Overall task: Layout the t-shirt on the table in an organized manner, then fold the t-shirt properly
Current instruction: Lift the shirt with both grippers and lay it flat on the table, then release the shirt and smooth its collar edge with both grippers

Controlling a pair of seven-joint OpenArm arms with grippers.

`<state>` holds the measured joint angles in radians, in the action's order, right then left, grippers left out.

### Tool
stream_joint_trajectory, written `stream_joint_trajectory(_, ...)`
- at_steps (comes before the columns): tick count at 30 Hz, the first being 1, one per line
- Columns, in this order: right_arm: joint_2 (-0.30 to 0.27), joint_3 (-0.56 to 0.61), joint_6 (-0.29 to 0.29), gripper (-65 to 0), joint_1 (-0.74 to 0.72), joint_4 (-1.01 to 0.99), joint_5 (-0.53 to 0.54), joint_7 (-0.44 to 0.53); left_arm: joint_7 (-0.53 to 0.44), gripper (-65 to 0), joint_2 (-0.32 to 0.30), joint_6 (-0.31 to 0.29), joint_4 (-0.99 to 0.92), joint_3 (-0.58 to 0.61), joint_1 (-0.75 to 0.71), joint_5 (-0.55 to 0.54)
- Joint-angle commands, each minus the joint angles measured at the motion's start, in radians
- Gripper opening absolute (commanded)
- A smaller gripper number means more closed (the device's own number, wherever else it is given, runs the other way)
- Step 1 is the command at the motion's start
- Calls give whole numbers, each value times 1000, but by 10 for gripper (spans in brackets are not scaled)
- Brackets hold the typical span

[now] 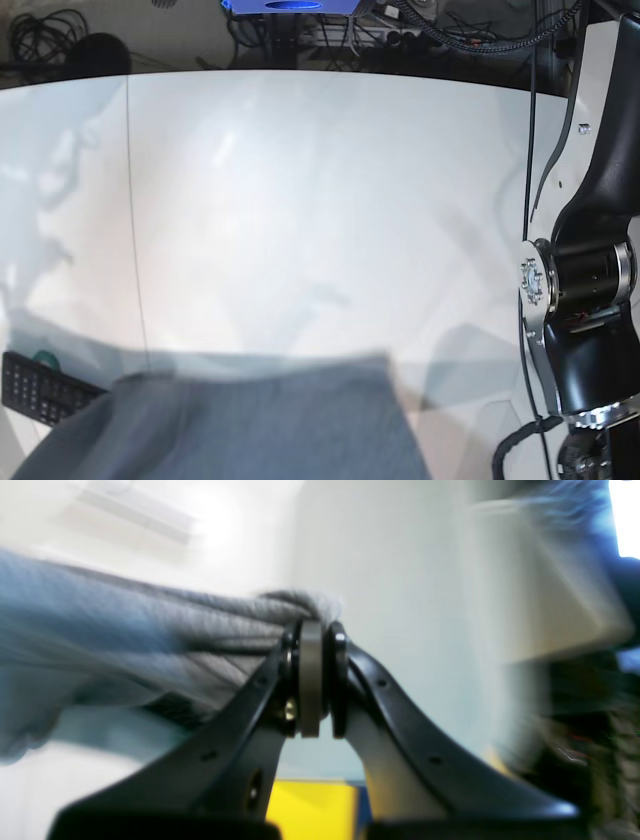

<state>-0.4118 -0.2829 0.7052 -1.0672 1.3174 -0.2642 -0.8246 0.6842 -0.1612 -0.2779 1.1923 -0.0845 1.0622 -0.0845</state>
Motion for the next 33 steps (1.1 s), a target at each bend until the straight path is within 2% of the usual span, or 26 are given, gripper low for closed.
stream_joint_trajectory(1,-25,3,-7,-648,-34,75,7,-11,33,-650,-19,10,68,-36,22,5)
stream_joint_trajectory(4,-51,-2,-7,-648,66,235,7,-120,157,-650,-21,7,283,-94,-79,5)
stream_joint_trajectory(8,-45,-16,-7,-650,379,396,7,-163,245,-650,-51,7,587,-113,-353,5)
stream_joint_trajectory(12,113,-160,-7,-650,698,454,6,-106,249,-650,-54,7,702,-113,-715,5)
stream_joint_trajectory(14,181,-215,-7,-650,804,417,7,-39,207,-650,-50,7,685,-111,-850,5)
stream_joint_trajectory(16,236,-267,-7,-650,887,353,7,35,105,-650,-27,7,648,-105,-979,9)
stream_joint_trajectory(18,281,-313,-7,-650,944,281,7,92,1,-650,-10,7,596,-110,-1083,16)
stream_joint_trajectory(20,313,-347,-7,-650,985,218,7,118,-62,-650,-8,7,530,-114,-1152,16)
stream_joint_trajectory(28,324,-411,-7,-650,1028,75,7,126,-189,-650,-10,7,381,-114,-1275,16)
stream_joint_trajectory(33,314,-430,-7,-650,1030,67,3,126,-200,-650,-10,9,384,-114,-1312,16)
